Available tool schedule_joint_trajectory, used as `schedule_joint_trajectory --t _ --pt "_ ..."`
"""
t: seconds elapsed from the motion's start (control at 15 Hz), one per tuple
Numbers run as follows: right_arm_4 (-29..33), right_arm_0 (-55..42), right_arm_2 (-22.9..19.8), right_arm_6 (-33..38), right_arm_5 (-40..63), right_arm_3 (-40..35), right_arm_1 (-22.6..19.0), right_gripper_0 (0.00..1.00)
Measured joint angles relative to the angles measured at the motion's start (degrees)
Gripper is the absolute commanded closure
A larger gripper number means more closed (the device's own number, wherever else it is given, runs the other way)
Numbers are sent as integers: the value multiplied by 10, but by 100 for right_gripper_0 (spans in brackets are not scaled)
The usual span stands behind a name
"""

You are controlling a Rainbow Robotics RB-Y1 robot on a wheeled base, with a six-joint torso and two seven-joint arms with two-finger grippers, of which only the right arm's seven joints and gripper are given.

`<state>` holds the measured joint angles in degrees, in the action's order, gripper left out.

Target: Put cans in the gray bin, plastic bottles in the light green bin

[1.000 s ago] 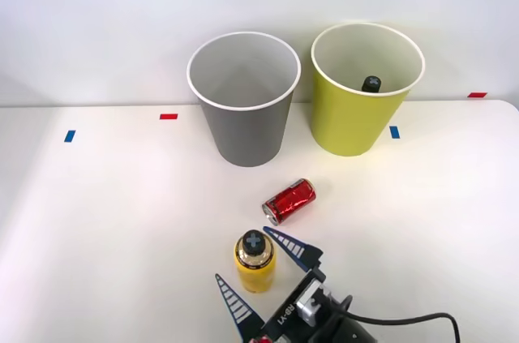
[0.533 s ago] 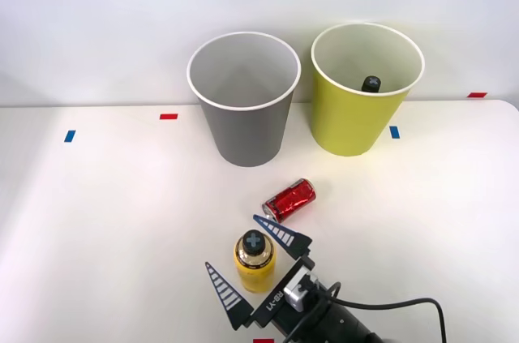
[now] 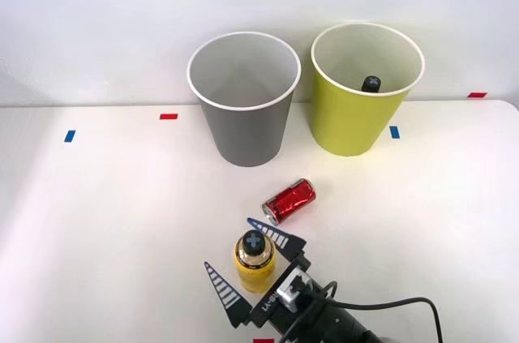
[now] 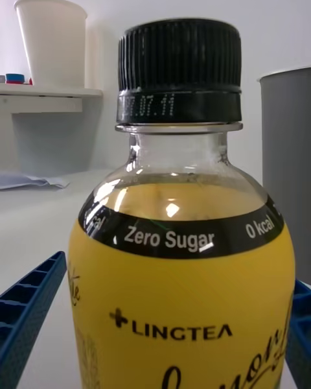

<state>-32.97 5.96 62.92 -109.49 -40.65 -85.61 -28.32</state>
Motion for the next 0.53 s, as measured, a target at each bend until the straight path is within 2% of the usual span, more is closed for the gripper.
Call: schedule_joint_trajectory --t 0.13,0.53 --pt "-1 0 -1 -6 0 0 0 97" --pt "-22 -1 -1 -6 0 -1 1 100"
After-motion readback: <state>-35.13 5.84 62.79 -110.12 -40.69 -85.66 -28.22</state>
